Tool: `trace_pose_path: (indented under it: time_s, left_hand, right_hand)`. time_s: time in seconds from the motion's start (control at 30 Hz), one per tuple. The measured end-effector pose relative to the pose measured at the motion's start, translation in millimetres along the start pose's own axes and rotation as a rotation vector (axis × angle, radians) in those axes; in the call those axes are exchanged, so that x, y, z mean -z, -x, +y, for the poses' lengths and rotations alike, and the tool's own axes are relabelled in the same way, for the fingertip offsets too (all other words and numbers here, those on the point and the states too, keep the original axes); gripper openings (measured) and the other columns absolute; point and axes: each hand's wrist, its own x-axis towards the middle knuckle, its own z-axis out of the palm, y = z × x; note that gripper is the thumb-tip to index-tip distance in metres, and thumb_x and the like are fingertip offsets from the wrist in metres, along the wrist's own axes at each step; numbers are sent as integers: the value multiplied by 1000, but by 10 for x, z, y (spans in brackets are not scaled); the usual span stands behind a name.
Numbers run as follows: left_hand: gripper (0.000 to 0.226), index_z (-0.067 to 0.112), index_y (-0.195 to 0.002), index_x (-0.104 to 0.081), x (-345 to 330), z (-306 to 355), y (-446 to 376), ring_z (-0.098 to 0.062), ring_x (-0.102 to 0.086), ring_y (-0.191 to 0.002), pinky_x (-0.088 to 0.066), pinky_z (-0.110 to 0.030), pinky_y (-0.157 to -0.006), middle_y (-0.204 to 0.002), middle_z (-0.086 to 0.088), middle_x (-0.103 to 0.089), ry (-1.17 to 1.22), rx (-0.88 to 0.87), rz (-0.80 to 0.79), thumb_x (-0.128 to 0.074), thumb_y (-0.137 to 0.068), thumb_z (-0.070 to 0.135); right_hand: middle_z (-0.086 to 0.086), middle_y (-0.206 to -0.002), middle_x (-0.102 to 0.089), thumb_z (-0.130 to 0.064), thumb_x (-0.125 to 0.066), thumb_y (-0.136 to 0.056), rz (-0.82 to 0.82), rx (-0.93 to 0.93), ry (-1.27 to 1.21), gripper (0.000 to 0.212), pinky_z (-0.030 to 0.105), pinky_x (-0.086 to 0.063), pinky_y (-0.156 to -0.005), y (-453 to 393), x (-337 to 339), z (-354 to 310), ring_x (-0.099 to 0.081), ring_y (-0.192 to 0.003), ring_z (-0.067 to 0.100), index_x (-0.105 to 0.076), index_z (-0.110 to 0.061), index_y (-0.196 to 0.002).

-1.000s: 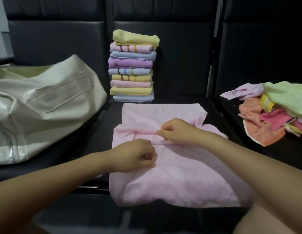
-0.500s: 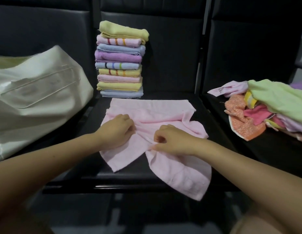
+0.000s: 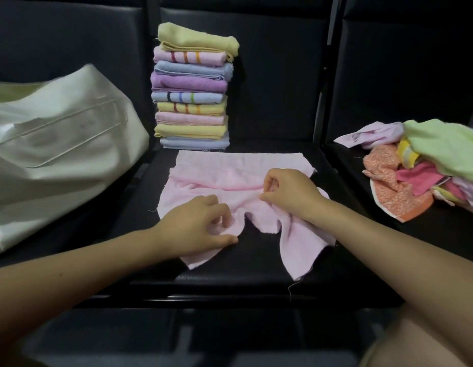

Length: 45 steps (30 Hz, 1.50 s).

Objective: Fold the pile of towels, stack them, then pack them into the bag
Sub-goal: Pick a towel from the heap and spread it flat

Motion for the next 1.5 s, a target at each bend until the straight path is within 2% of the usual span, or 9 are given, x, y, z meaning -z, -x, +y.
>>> trace_pose_path:
  time_s: [0.2,0.37,0.5,0.63,0.73,1.1,1.3,1.4,1.5]
  left_hand:
    - [37,17,-68,-52,11,-88,-76,-6,-46,-62,-36,-26,-61,-63,7,-51,166,165,67,-48,-93,44]
    - [26,15,-81,-57,99,-160,-184,-4,-57,-82,-39,-5,-65,-82,10,-57,465,313,68,-41,-100,9]
    - [46,-2,-103,-66,203,-172,-265,-10,-59,-98,-41,-16,-76,-111,-14,-67,595,326,-21,-38,-91,33]
    - [35,17,-72,-55,285,-190,-330,-8,-51,-65,-40,-25,-62,-67,5,-57,305,307,-19,-50,-96,42]
    - [44,11,-69,-51,381,-260,-375,-14,-51,-66,-44,-33,-70,-65,0,-55,219,261,39,-44,-99,43]
    - [38,3,-68,-47,582,-760,-570,-22,-43,-61,-30,-37,-57,-63,-8,-52,15,271,379,-47,-99,24]
    - [33,4,-69,-51,442,-909,-694,-28,-50,-65,-30,-37,-57,-66,-10,-57,-34,247,416,-52,-97,21]
    - [38,13,-62,-44,406,-838,-811,-25,-47,-64,-26,-35,-56,-62,-2,-51,-25,291,457,-51,-98,22]
    - [36,16,-64,-39,326,-747,-898,-23,-46,-66,-24,-35,-57,-66,-2,-49,-7,310,427,-47,-99,20]
  right_hand:
    - [1,-76,-69,-25,-50,-83,-257,-61,-366,18,30,-50,-59,71,-64,-266,-69,-71,26,-65,-16,-88]
    - [-12,-76,-57,-58,-64,-80,-310,153,119,37,28,-43,-64,215,-75,-412,-55,-72,6,-56,-25,-94]
    - [1,-96,-58,-27,-50,-92,-169,292,290,13,37,-43,-71,175,-272,-447,-57,-90,25,-41,-22,-86]
    - [-6,-67,-56,-18,-46,-94,-344,170,75,19,29,-42,-59,30,-151,-408,-61,-63,14,-44,-23,-75]
    - [2,-67,-52,-14,-49,-92,-433,138,-63,27,29,-39,-61,-76,-10,-292,-51,-61,13,-44,-17,-66]
    - [-5,-65,-56,-15,-56,-93,-152,-130,-402,25,22,-39,-57,-241,526,464,-49,-61,10,-64,-10,-69]
    - [12,-102,-71,-21,-63,-92,158,-341,-966,23,37,-51,-86,-359,476,714,-67,-93,27,-69,0,-99]
    - [7,-83,-61,-27,-53,-94,316,-343,-650,36,31,-42,-69,-442,313,687,-56,-76,20,-63,8,-94]
    - [0,-74,-52,-31,-40,-100,205,-107,-181,41,33,-34,-65,-381,166,651,-49,-73,23,-48,-8,-67]
